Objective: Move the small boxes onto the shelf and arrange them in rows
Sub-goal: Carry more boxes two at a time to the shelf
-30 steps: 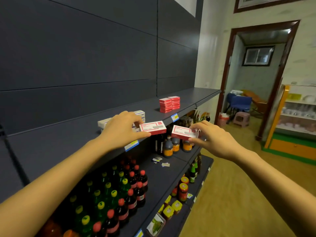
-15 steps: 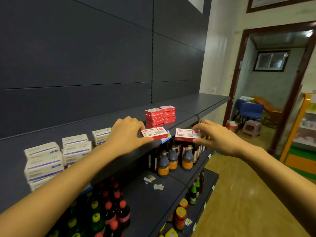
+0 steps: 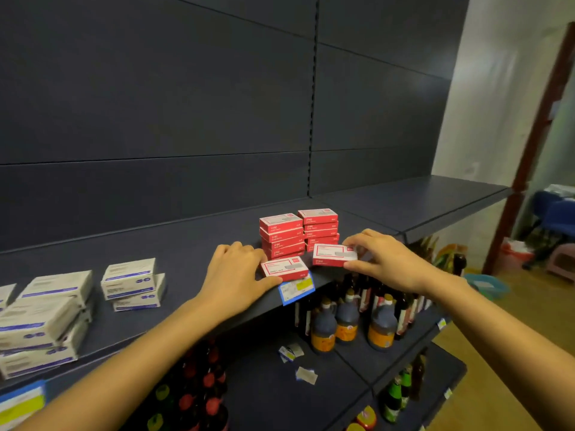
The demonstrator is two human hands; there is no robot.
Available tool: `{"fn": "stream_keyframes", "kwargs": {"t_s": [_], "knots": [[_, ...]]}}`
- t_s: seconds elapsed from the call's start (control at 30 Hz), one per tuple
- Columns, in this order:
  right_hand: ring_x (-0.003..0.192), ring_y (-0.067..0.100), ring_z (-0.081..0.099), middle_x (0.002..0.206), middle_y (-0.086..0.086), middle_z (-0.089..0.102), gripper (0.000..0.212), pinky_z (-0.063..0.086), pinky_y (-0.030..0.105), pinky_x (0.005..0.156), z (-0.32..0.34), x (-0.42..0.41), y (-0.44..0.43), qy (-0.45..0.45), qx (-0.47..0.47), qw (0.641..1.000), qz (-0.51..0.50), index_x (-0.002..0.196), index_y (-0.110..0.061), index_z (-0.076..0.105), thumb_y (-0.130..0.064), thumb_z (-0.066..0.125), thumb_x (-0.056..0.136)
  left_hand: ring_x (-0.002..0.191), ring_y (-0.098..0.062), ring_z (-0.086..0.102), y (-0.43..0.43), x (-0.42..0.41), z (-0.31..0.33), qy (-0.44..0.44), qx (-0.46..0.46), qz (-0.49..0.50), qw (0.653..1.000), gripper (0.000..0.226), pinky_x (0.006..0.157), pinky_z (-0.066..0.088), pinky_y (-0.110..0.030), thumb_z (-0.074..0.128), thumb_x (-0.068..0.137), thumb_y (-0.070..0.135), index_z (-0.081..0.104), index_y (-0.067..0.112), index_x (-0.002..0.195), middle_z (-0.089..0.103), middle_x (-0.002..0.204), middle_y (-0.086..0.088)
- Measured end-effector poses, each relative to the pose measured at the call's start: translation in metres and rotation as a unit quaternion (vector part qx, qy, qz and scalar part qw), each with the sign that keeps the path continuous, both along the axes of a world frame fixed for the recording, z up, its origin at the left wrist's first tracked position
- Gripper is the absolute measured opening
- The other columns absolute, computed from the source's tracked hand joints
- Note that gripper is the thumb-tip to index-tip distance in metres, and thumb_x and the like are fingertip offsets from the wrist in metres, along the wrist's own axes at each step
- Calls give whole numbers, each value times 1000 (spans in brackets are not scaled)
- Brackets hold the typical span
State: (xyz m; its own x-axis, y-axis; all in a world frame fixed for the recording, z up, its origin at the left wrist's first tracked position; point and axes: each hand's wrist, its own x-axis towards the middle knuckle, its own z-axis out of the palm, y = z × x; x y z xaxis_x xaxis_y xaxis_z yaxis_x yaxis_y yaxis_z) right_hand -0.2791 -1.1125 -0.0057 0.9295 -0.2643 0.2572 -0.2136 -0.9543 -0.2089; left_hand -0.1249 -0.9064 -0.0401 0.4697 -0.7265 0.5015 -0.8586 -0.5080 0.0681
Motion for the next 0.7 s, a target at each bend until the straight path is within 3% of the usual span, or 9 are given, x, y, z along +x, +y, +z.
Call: {"fn": "stream_keyframes", "kwargs": {"t_s": [0.27, 0.33, 0.43, 0.53, 0.7], "knots": [[107, 10, 56, 121, -3, 58, 36, 47, 29, 94, -13, 34, -50, -31, 61, 989, 131, 120, -21, 54, -27, 64, 86, 99, -3, 49, -21, -10, -12, 44, -71, 101, 991, 44, 98, 24, -25, 57, 77, 60, 54, 28, 107, 62, 107, 14], [97, 8, 59, 113, -8, 60, 28, 51, 32, 87, -19, 38, -56, -56, 78, 985, 145, 110, -25, 56, -26, 66, 84, 97, -2, 49, -24, -13, -13, 46, -80, 121, 988, 44, 99, 24, -25, 58, 76, 59, 53, 27, 106, 61, 107, 14], [86, 2, 54, 107, -18, 54, 19, 48, 26, 70, -24, 41, -62, -91, 12, 985, 148, 101, -33, 55, -35, 63, 84, 97, -3, 49, -25, -20, -12, 42, -83, 138, 986, 41, 98, 25, -25, 55, 80, 57, 53, 26, 107, 61, 109, 13], [83, -1, 51, 104, -22, 53, 18, 37, 20, 64, -16, 46, -59, -124, -17, 977, 174, 100, -36, 57, -40, 60, 83, 99, -8, 51, -20, -31, -7, 15, -87, 156, 984, 35, 95, 29, -25, 45, 88, 51, 54, 23, 108, 61, 110, 9], [88, -1, 50, 107, -20, 59, 19, 38, 21, 69, 9, 62, -20, -146, -37, 952, 268, 104, -34, 59, -39, 58, 86, 105, -17, 49, 14, -42, 15, -84, -29, 220, 971, 32, 91, 29, -28, 37, 94, 42, 55, 21, 111, 61, 111, 4]]}}
